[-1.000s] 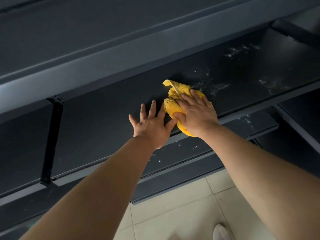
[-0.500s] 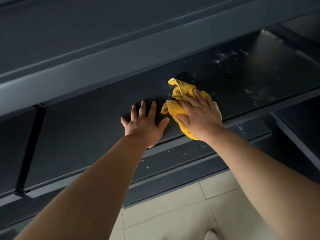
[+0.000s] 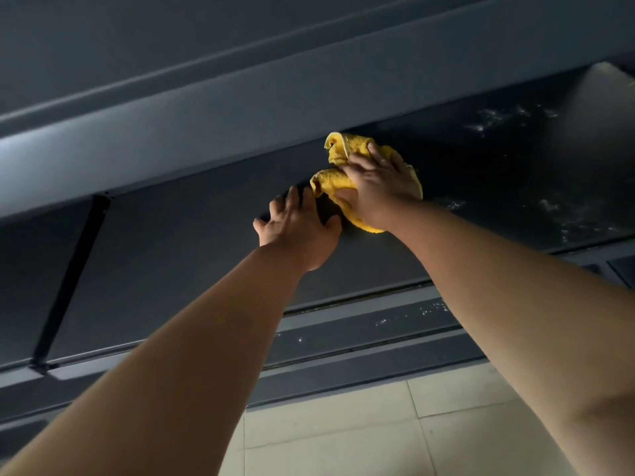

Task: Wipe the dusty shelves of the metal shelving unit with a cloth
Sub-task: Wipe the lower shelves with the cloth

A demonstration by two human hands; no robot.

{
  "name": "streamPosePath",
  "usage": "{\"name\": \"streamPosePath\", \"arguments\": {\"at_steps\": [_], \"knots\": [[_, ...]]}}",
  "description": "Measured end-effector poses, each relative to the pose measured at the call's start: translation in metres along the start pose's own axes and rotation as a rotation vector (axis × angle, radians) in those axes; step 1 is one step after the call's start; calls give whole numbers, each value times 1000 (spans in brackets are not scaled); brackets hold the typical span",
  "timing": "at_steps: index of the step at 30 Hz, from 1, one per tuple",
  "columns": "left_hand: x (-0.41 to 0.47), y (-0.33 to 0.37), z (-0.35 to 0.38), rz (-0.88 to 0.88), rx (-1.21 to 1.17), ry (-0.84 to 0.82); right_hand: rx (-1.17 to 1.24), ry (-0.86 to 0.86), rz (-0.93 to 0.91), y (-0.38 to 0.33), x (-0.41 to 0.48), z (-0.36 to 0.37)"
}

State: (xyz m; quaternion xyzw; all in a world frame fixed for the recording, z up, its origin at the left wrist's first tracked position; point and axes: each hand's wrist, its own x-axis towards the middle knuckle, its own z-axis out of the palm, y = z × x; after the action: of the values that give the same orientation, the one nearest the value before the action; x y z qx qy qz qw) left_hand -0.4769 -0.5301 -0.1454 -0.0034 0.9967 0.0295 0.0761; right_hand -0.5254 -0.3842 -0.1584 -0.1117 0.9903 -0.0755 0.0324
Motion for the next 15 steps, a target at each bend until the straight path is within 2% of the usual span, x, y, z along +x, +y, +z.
{"name": "streamPosePath", "arguments": {"at_steps": [4, 8, 15], "knots": [[1, 4, -5, 15, 66, 12, -2, 20, 14, 0, 17, 1], [3, 9, -10, -4, 73, -51, -8, 60, 55, 3, 26, -5], [4, 12, -9, -29, 102, -76, -27, 27, 228, 31, 24, -14]]}}
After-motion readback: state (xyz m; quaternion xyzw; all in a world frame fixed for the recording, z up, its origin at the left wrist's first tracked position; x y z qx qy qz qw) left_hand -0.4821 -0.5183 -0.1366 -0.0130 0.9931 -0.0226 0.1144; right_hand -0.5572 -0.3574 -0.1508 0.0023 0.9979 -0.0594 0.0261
